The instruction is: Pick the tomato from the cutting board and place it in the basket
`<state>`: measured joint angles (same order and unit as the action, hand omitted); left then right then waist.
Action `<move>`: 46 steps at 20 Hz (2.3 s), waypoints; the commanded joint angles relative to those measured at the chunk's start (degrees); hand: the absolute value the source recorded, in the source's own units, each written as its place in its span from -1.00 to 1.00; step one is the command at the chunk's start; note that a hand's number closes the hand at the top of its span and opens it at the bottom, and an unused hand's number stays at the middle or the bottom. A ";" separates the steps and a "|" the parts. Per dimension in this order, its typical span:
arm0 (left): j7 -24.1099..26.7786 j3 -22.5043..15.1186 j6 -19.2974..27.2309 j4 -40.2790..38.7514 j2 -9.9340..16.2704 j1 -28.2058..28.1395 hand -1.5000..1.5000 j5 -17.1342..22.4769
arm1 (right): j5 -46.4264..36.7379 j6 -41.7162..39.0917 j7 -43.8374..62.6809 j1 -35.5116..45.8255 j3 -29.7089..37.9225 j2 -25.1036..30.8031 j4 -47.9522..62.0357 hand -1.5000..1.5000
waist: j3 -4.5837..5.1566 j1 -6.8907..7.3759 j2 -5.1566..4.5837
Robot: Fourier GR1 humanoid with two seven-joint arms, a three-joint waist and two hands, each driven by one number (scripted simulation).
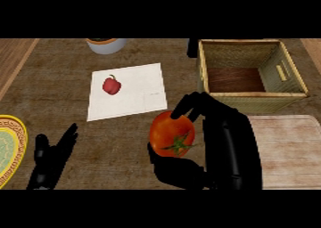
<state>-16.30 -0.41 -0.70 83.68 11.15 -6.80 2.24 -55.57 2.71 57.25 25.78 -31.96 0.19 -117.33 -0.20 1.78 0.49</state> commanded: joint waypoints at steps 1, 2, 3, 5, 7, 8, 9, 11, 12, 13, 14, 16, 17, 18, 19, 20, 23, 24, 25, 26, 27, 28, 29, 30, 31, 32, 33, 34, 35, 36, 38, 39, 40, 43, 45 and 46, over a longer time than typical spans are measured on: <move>0.14 -0.12 0.69 -3.19 -1.31 -0.44 0.00 -0.28 | -0.66 -3.40 15.03 14.92 4.31 -0.18 -1.71 1.00 | 0.46 -0.88 -0.12; -1.56 -1.10 1.30 -1.05 -1.99 -0.76 0.00 -0.61 | 0.94 -4.53 14.76 18.21 9.47 -0.18 -0.34 1.00 | 0.39 -0.70 -0.19; -0.34 1.17 -1.09 -2.47 0.53 -0.79 0.00 0.98 | 0.07 -3.45 17.00 21.36 8.44 -0.18 2.04 1.00 | 0.40 -0.62 -0.24; -1.57 0.41 0.21 -1.81 -0.58 0.08 0.00 0.28 | 1.48 -6.08 20.28 26.71 12.23 -0.18 2.25 1.00 | 0.41 -1.03 -0.05; -1.02 -0.15 0.89 -1.45 -0.80 -0.78 0.00 -0.89 | 3.91 -9.61 17.28 30.74 19.96 -0.18 5.07 1.00 | 0.33 -1.36 -0.21; 0.43 0.91 0.59 -1.27 -0.23 -1.65 0.00 -0.37 | 4.11 -10.50 16.99 32.62 22.22 -0.18 6.00 1.00 | 0.32 -1.36 -0.19; -1.64 1.40 0.88 -0.27 0.13 -1.19 0.00 -0.01 | 2.91 -10.50 20.70 34.43 20.68 -0.18 5.85 1.00 | 0.31 -1.47 -0.01; -0.19 1.11 -0.90 -1.97 -0.12 -1.92 0.00 0.85 | 4.64 -12.82 16.75 36.76 26.37 0.63 10.31 1.00 | 0.31 -1.60 -0.23; -1.65 0.18 0.77 -0.56 -1.04 -1.61 0.00 -0.31 | 6.16 -12.38 14.77 39.02 30.58 2.41 12.99 1.00 | 0.27 -1.46 -0.32; -1.20 1.20 0.17 -2.17 -0.18 -0.43 0.00 0.00 | 5.93 -13.14 14.96 39.98 30.53 2.56 14.28 1.00 | 0.29 -1.70 -0.35; 0.39 4.20 -2.14 -3.59 1.84 -0.05 0.00 2.63 | 5.84 -13.36 15.75 40.26 30.44 1.92 13.79 1.00 | 0.30 -1.77 -0.30; -0.76 1.86 -1.20 -1.16 0.40 -0.84 0.00 1.18 | 6.31 -11.01 9.84 40.86 33.62 4.19 21.70 1.00 | 0.26 -1.16 -0.58; 0.23 0.97 -0.53 -2.65 -0.34 -1.08 0.00 -0.21 | 7.75 -13.23 10.02 40.25 34.68 5.13 20.72 1.00 | 0.25 -1.63 -0.51; 0.28 2.13 -1.37 -4.52 0.14 0.36 0.00 0.88 | 7.58 -11.32 6.75 41.81 36.21 6.49 24.83 1.00 | 0.27 -1.42 -0.70; -0.23 0.55 0.29 -1.61 -1.41 -1.03 0.00 -0.43 | 7.24 -12.08 6.92 39.56 34.70 6.00 23.58 1.00 | 0.23 -1.50 -0.50; 0.10 1.63 -0.44 -1.72 -0.32 -0.91 0.00 0.10 | 7.15 -13.09 7.50 43.00 35.83 7.07 25.74 1.00 | 0.25 -1.39 -0.47; -2.93 0.97 -1.13 1.27 -0.03 -2.23 0.00 0.39 | 7.06 -10.11 3.46 44.47 36.93 7.40 32.78 1.00 | 0.23 -0.95 -0.55; 1.23 -0.17 -0.09 -2.00 -1.81 -3.06 0.00 -1.50 | 9.08 -10.79 0.01 41.50 38.62 9.36 32.34 1.00 | 0.23 -1.27 -0.60; 0.39 1.35 0.59 -1.57 -0.94 -1.44 0.00 -1.47 | 8.77 -10.91 1.07 37.50 36.82 7.89 27.97 1.00 | 0.21 -1.64 -0.46; -0.02 1.76 -0.18 -2.56 -0.96 -0.33 0.00 -0.40 | 10.11 -9.77 -4.75 37.66 39.31 10.70 33.55 1.00 | 0.21 -1.42 -0.67; 2.06 0.65 0.55 -4.14 -1.91 -0.61 0.00 -2.10 | 10.66 -8.34 -3.82 39.83 40.72 9.81 35.89 1.00 | 0.23 -1.29 -0.68; -2.05 1.88 -0.09 0.56 -0.78 -1.56 0.00 -0.07 | 10.71 -7.07 -5.34 36.30 40.57 9.89 33.30 1.00 | 0.19 -1.33 -0.54; -0.37 1.04 -0.21 -2.29 -1.76 0.67 0.00 -0.77 | 11.63 -6.40 -5.83 38.62 42.51 10.57 36.45 1.00 | 0.21 -1.37 -0.63; 1.46 1.18 0.11 -1.82 -1.56 -2.70 0.00 -1.51 | 11.99 -5.63 -6.71 36.86 42.32 9.97 36.20 1.00 | 0.21 -1.24 -0.59; -0.74 2.02 -0.46 -2.71 -1.50 0.29 0.00 0.05 | 12.67 -3.07 -7.38 36.48 43.80 8.90 37.69 1.00 | 0.21 -1.26 -0.70; 1.35 2.97 -1.07 -4.38 -0.47 0.04 0.00 -0.24 | 12.34 -2.54 -6.12 34.98 41.93 6.61 35.60 1.00 | 0.22 -1.44 -0.59; -0.09 1.02 -0.98 -0.92 -1.34 -2.45 0.00 -0.62 | 14.42 0.41 -6.22 36.22 46.41 6.73 36.93 1.00 | 0.18 -0.99 -0.67; -2.88 1.15 -0.38 1.12 -1.35 -0.37 0.00 -0.31 | 14.89 2.21 -12.24 34.30 47.19 8.36 41.41 1.00 | 0.16 -0.85 -0.82; 1.51 1.71 -0.94 -3.32 -1.15 -0.79 0.00 -1.14 | 16.07 1.68 -11.30 32.86 47.07 7.66 38.61 1.00 | 0.20 -1.39 -0.67; 1.90 2.27 -0.74 -5.79 -1.25 1.04 0.00 -1.33 | 17.27 0.70 -12.10 33.58 47.26 8.59 39.14 1.00 | 0.21 -1.54 -0.64; 2.67 2.80 -1.97 -5.79 -0.94 0.61 0.00 -0.31 | 19.07 1.55 -17.54 31.26 49.11 10.52 43.03 1.00 | 0.21 -1.38 -0.75; 1.06 4.01 -2.78 -2.70 0.75 -0.71 0.00 0.52 | 18.63 2.27 -16.39 28.53 47.44 9.08 38.28 1.00 | 0.19 -1.54 -0.51; 1.94 1.62 -1.31 -3.86 -1.99 -1.32 0.00 -1.17 | 18.47 3.09 -17.53 28.66 47.01 8.40 41.21 1.00 | 0.20 -1.41 -0.59; 3.26 2.27 -1.10 -4.39 -1.64 -1.07 0.00 -1.88 | 19.18 6.29 -21.99 28.43 47.78 8.85 45.56 1.00 | 0.21 -1.28 -0.63; 0.15 2.53 -1.48 -1.12 -1.13 -1.02 0.00 -0.51 | 10.27 4.72 -16.16 27.80 45.36 13.57 48.79 1.00 | 0.26 -1.11 -0.76; 0.59 2.01 -1.58 -3.35 -1.19 -0.50 0.00 -1.44 | 8.35 7.92 -14.96 27.51 45.08 12.69 47.64 1.00 | 0.27 -1.51 -0.70</move>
<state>-14.97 2.06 -2.31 83.42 10.37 -7.26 1.49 -40.68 7.39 39.53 54.34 14.51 10.85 -72.33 -0.45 0.56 0.10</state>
